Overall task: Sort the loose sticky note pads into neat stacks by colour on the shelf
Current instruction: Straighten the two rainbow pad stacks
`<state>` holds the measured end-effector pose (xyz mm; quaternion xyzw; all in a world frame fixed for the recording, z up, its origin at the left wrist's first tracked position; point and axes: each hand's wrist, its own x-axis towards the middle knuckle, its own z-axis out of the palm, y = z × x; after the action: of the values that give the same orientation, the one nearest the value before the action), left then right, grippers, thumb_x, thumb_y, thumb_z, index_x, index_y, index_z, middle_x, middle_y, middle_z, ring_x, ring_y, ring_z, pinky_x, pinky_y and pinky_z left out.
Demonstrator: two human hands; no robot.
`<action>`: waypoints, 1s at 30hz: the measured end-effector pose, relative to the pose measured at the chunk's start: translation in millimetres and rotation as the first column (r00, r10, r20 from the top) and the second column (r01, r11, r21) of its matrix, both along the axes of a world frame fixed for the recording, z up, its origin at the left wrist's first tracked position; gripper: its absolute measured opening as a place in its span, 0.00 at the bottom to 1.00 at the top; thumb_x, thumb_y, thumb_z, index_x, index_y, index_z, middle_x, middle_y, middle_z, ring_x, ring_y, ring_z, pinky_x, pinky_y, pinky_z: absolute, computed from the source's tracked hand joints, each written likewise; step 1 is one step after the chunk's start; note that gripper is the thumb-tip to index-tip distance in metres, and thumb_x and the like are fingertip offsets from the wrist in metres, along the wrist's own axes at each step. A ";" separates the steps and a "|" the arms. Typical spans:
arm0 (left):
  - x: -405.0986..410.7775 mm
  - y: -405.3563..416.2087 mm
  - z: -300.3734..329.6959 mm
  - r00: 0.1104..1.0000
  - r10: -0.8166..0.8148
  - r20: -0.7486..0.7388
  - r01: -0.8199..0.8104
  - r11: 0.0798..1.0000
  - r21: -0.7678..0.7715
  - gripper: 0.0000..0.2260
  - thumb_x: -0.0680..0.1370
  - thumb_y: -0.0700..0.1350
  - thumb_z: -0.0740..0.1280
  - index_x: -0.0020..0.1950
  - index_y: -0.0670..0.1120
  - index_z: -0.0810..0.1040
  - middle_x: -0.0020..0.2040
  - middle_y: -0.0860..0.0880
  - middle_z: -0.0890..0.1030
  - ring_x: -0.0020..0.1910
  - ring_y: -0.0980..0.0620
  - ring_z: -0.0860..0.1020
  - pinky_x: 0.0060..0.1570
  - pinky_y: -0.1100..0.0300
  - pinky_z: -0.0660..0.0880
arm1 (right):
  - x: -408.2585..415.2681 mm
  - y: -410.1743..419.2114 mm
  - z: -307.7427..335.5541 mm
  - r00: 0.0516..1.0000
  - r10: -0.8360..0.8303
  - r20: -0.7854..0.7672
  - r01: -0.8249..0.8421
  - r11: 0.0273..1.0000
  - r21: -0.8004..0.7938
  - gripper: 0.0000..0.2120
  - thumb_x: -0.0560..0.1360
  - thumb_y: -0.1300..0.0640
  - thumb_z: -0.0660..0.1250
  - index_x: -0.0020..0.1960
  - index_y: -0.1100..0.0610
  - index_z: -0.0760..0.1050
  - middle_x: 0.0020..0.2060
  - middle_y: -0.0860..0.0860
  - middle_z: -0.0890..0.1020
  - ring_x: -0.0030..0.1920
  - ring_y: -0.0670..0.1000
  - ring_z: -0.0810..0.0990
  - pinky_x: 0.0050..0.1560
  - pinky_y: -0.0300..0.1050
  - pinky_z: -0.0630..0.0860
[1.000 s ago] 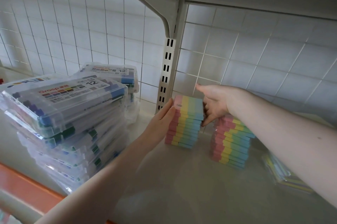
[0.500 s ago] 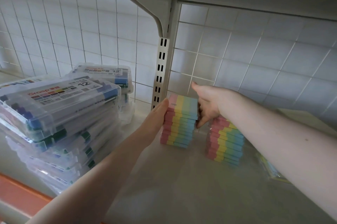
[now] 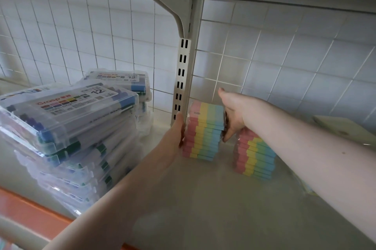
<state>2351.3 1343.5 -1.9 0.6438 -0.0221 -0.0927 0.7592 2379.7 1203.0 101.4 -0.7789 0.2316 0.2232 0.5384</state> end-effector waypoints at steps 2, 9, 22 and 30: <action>-0.6 0.7 -3.0 0.998 -0.004 -0.071 0.004 1.000 0.003 0.32 0.81 0.61 0.41 0.57 0.42 0.77 0.57 0.41 0.79 0.57 0.46 0.78 0.48 0.59 0.74 | 3.0 -0.9 -6.0 1.000 -0.027 0.004 0.027 0.999 0.018 0.42 0.73 0.30 0.51 0.76 0.58 0.53 0.71 0.60 0.66 0.71 0.68 0.61 0.64 0.74 0.59; 6.0 -0.2 -8.9 0.996 -0.022 -0.081 0.028 0.997 0.069 0.31 0.80 0.62 0.39 0.46 0.44 0.76 0.53 0.38 0.77 0.54 0.43 0.77 0.53 0.55 0.73 | 9.4 1.0 -15.6 0.994 -0.105 -0.007 0.105 0.992 0.064 0.46 0.70 0.26 0.47 0.75 0.59 0.54 0.71 0.61 0.64 0.69 0.70 0.63 0.58 0.79 0.61; 1.8 3.2 -25.9 0.998 -0.031 0.049 0.030 0.999 0.028 0.25 0.82 0.59 0.44 0.46 0.52 0.78 0.43 0.49 0.82 0.45 0.55 0.80 0.43 0.64 0.73 | 7.4 1.5 -21.8 0.987 -0.160 -0.016 0.161 0.983 0.093 0.49 0.66 0.22 0.46 0.73 0.57 0.60 0.66 0.64 0.70 0.62 0.71 0.71 0.41 0.82 0.67; -8.4 10.6 -20.3 0.994 -0.081 0.077 0.073 0.992 0.098 0.19 0.81 0.60 0.48 0.53 0.55 0.76 0.53 0.52 0.80 0.52 0.56 0.78 0.62 0.56 0.71 | 3.8 3.7 -19.4 0.991 -0.134 -0.015 0.134 0.988 0.074 0.47 0.67 0.23 0.46 0.72 0.58 0.60 0.64 0.66 0.71 0.60 0.72 0.72 0.38 0.78 0.70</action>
<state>2342.9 1354.0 -22.3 0.6811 -0.0730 -0.0968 0.7221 2383.5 1206.6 82.0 -0.7397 0.2776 0.1991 0.5798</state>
